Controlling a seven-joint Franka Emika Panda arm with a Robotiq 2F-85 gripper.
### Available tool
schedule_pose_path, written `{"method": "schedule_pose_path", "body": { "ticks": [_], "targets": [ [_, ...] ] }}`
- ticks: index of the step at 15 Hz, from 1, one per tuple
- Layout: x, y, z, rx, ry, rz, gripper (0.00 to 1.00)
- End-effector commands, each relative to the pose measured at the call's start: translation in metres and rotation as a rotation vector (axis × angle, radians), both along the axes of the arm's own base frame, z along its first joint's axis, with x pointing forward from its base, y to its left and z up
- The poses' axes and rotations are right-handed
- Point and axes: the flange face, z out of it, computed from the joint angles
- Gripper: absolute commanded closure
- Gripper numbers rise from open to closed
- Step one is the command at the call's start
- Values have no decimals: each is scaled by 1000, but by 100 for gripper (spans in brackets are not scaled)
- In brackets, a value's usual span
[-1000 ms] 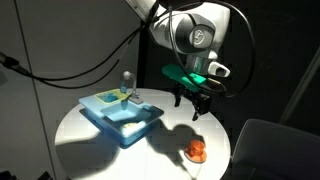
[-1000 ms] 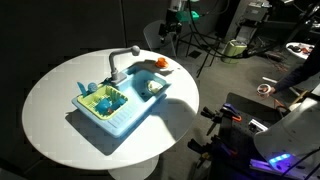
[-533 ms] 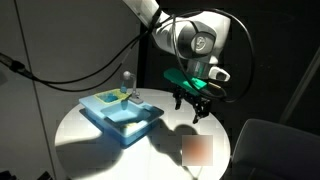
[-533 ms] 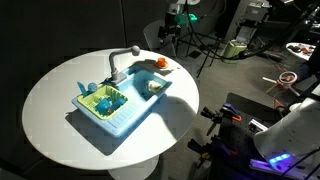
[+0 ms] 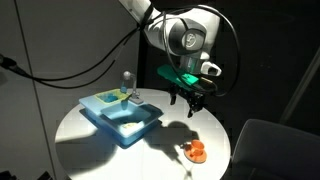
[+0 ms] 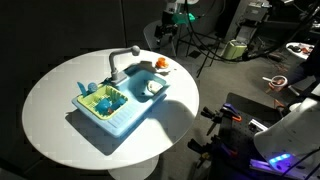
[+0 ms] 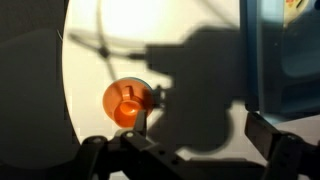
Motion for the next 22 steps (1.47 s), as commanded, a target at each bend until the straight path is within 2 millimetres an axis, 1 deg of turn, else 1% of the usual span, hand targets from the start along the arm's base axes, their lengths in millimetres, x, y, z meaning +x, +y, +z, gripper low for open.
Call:
{"method": "schedule_pose_path", "body": {
  "ticks": [1,3,7,11,13,19,22],
  "targets": [
    [2,-13,-5,-13,-27,-6,0],
    [5,-22,-17,-18,-30,-19,0],
    [11,-39,-48,-26,-23,-41,0],
    [21,-50,-74,-25,-6,-43,0],
    [28,-54,-82,-28,-2,-45,0],
    [46,-72,-94,-39,-13,-57,0],
    [55,-78,-100,-40,-17,-52,0]
  ]
}}
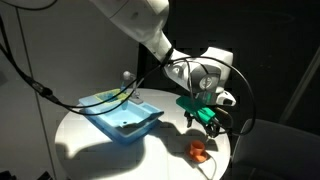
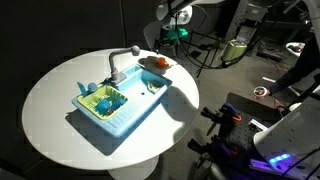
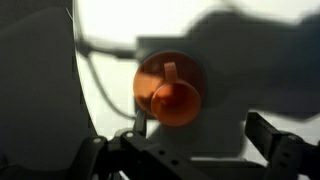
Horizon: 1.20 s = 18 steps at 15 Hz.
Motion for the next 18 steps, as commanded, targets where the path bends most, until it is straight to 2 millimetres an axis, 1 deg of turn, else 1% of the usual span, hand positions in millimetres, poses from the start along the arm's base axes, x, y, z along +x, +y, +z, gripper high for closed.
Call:
{"method": "schedule_pose_path", "body": {
  "ticks": [1,3,7,9,12,14,18],
  "targets": [
    [18,-10,-4,12,-3,14,0],
    [25,-7,-6,14,-3,28,0],
    [39,7,-13,23,1,61,0],
    [43,12,-20,29,10,73,0],
    [44,16,-31,37,22,80,0],
    [43,15,-40,41,32,80,0],
    [41,13,-51,44,46,79,0]
  ]
}}
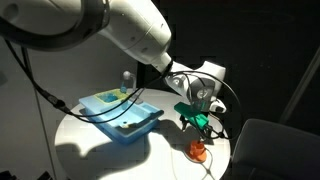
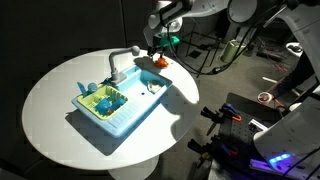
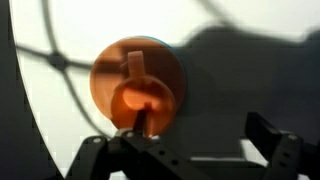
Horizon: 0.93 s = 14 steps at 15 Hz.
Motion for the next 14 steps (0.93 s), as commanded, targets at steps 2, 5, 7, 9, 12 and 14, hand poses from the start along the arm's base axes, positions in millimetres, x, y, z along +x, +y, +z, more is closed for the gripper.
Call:
{"method": "schedule_pose_path", "body": {
  "ticks": [2,5,7,9,12,14],
  "targets": [
    [3,-6,-3,1,14,23,9],
    [2,-6,-2,2,13,24,44],
    [2,-6,-1,2,12,25,59],
    [2,-6,-1,1,11,25,75],
    [3,-6,1,-1,9,22,97],
    [3,-7,3,-3,6,21,100]
  ]
}}
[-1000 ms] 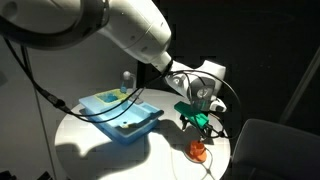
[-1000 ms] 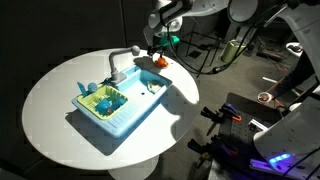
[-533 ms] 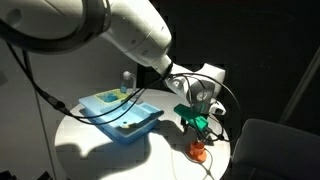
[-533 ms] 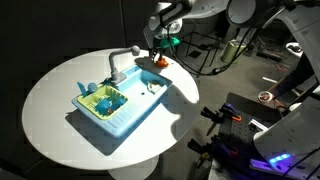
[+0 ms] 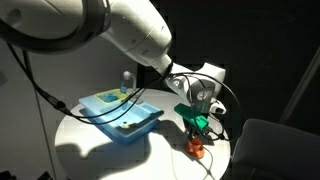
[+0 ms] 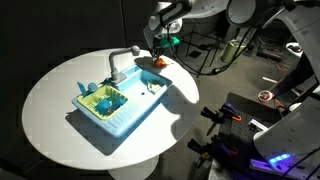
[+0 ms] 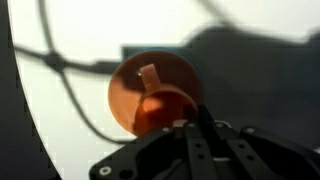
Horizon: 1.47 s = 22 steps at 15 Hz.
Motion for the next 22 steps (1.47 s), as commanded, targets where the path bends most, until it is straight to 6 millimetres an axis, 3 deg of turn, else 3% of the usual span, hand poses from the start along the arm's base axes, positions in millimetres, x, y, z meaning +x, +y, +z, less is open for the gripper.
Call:
{"method": "schedule_pose_path", "body": {
  "ticks": [1,12,16,22],
  "targets": [
    [5,-7,11,-11,-3,17,100],
    [4,10,60,-56,-31,23,99],
    [-12,18,75,-99,-7,24,99],
    [-48,23,75,-136,60,32,99]
  ]
}}
